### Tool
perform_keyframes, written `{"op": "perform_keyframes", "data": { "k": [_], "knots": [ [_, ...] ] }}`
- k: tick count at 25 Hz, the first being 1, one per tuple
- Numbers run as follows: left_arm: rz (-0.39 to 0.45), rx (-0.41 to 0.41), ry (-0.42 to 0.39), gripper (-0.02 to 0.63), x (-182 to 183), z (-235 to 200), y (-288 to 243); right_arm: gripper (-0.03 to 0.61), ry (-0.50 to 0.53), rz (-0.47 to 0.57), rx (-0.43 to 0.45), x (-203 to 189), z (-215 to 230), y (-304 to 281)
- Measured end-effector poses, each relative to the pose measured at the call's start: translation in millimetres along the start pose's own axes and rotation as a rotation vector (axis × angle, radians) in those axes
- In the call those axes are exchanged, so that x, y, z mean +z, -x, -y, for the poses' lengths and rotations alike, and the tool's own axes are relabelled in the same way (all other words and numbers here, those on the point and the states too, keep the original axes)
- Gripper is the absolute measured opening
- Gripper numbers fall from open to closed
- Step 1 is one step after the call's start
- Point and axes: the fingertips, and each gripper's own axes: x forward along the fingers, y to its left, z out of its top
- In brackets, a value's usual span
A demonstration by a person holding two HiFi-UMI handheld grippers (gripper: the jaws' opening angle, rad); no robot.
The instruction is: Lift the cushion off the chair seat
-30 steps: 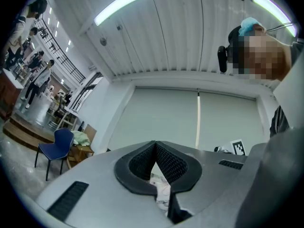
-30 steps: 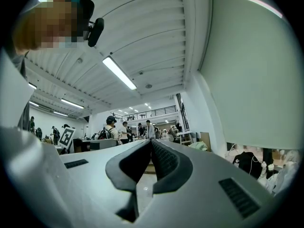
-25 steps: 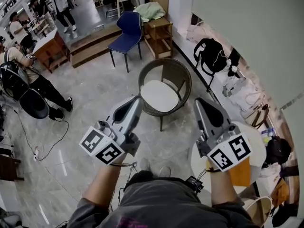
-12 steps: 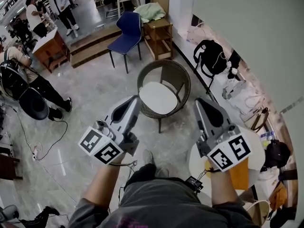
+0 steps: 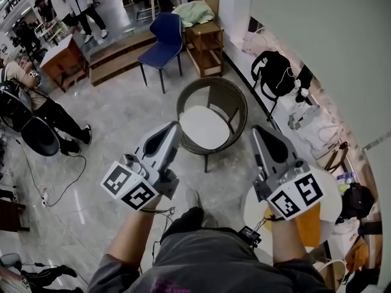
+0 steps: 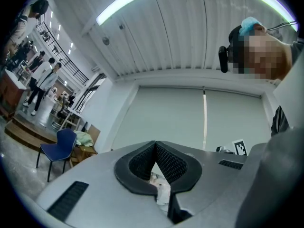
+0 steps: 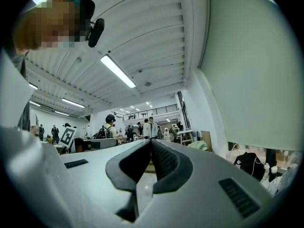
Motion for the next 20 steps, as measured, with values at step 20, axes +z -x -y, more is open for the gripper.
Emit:
{"op": "perform_keyframes", "data": {
  "k": [20],
  "knots": [
    [-0.024, -0.021, 0.051, 0.009, 2.2, -125.5, -65.7, 0.012, -0.016, -0.043, -0.04, -29.2, 53.4, -123.4]
  ]
}}
